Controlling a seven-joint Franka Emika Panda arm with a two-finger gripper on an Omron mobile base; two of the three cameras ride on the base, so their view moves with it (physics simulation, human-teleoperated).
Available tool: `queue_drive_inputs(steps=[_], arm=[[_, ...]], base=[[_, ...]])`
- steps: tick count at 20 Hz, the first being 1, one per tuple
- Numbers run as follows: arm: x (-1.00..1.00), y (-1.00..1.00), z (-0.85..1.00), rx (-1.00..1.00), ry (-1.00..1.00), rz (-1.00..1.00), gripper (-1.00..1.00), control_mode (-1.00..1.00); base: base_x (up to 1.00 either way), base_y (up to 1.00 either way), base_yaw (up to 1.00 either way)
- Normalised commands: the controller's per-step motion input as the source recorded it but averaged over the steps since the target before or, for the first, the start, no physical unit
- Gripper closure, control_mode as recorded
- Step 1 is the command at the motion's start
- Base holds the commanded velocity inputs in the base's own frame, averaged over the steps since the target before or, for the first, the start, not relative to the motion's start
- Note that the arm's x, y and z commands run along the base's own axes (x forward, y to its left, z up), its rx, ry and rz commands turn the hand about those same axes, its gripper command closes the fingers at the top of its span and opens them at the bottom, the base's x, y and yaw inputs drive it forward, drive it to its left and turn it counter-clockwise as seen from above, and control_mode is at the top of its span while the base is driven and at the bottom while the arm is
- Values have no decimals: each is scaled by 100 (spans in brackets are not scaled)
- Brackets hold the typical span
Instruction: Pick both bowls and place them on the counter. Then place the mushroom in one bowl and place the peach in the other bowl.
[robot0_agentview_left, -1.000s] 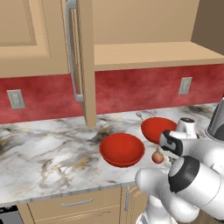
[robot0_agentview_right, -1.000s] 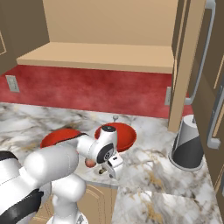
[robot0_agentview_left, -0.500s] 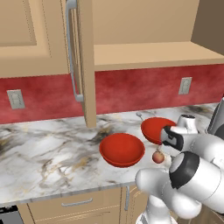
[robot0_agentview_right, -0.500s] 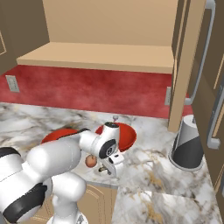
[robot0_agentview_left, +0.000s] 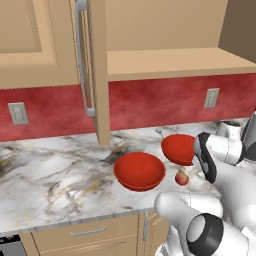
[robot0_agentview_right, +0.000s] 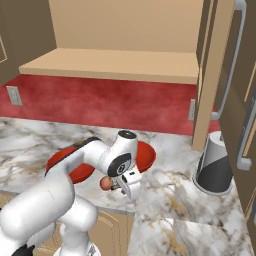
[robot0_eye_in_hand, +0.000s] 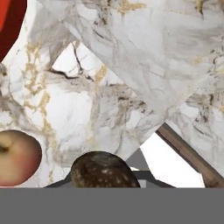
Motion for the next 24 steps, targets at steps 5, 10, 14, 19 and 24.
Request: queue_drive_inputs(steps=[5,10,14,19,24], arm=[[2,16,57,-3,-10,-11,100,-100],[33,2,44,-2,-1,-10,100,-100],[35,0,39,-2,0,-7,100,-100],[43,0,23,0,1,-3,100,-100],[69,0,-2,0,5,0,100,-100]], base=[[0,0,0],[0,0,0],[0,0,0],[0,0,0],[0,0,0]])
